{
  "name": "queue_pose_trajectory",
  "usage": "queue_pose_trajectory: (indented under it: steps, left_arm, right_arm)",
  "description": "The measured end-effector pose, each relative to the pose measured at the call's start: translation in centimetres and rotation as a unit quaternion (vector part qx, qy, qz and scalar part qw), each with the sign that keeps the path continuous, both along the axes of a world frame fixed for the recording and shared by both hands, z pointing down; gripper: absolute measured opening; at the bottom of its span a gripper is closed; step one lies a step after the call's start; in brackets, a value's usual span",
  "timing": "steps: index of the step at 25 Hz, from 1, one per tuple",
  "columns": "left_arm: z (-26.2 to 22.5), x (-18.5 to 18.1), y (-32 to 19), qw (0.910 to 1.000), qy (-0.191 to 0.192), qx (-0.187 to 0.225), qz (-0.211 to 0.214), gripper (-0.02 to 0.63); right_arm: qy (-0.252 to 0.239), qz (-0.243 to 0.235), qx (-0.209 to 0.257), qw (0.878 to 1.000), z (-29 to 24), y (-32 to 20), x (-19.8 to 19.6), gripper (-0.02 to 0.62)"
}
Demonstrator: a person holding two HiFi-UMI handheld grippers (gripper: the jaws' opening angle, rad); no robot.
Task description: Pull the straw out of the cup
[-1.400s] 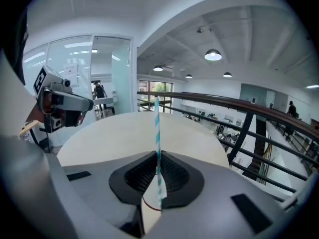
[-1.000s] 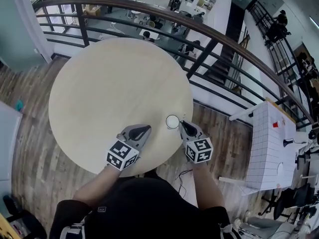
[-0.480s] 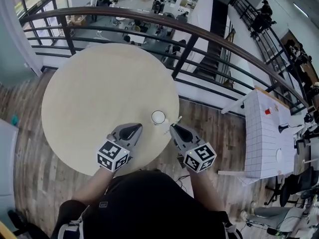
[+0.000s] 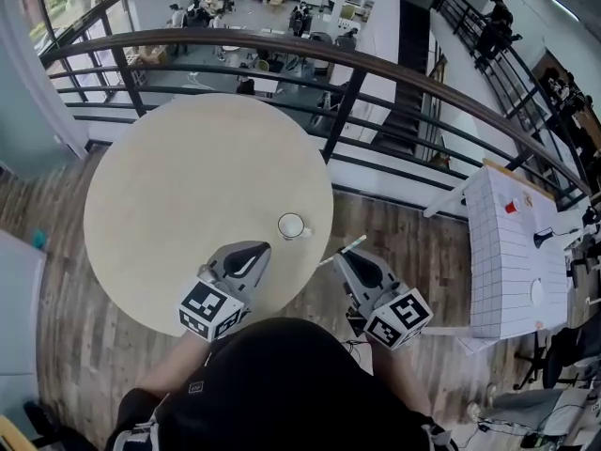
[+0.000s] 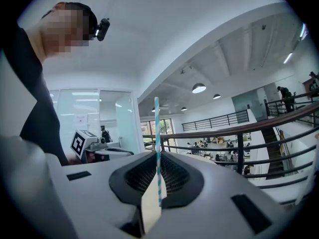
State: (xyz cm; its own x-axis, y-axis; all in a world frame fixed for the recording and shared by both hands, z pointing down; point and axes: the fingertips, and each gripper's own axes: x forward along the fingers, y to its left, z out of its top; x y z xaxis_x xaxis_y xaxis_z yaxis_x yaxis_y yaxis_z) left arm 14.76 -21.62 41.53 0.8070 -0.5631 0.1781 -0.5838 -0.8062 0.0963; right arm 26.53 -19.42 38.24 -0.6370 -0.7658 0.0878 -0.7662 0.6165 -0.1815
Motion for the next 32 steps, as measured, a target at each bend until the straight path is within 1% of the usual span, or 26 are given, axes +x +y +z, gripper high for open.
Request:
queue_pose_trajectory:
  steps: [6,9,12,15,17,19,23,28,32]
  left_arm:
    - [-2.1,0.9,1.0,0.9999,0.006,0.013,0.009,0.008]
    - [-3.2,1.0,1.1,0.9997,0.013,0.019,0.007,0.008]
    - [-4.7,0.9,0.9,0.9992,0.020,0.034,0.001,0.008]
    - [-5.5,0.3,0.4,0.9986,0.012,0.050,-0.008,0.008]
    - [-5.5,-0.2,0.1,0.9985,0.008,0.053,-0.013,0.008]
    - [-5.3,-0.7,-0.1,0.9985,0.007,0.050,-0.019,0.008]
    - [-5.3,-1.5,-0.3,0.9986,0.007,0.045,-0.026,0.008]
    - [-4.7,-1.6,-0.4,0.9988,0.009,0.042,-0.023,0.008]
    - [-4.2,-1.5,-0.4,0.9990,0.008,0.040,-0.020,0.008]
  right_arm:
    - [-0.023,-0.025,0.017,0.999,-2.3,2.0,-0.2,0.038]
    - [-0.012,-0.040,0.033,0.999,-3.4,2.9,-0.7,0.038]
    - [0.004,-0.045,0.057,0.997,-4.6,3.4,-0.9,0.038]
    - [-0.011,-0.043,0.069,0.997,-6.1,3.3,-1.2,0.037]
    - [-0.011,-0.037,0.068,0.997,-6.2,3.2,-1.2,0.037]
    - [0.004,-0.031,0.065,0.997,-5.5,3.1,-0.8,0.037]
    - [0.003,-0.029,0.070,0.997,-5.8,3.0,-0.9,0.037]
    - [-0.004,-0.026,0.064,0.998,-5.3,2.8,-1.1,0.037]
    - [0.005,-0.022,0.056,0.998,-4.4,2.8,-1.1,0.035]
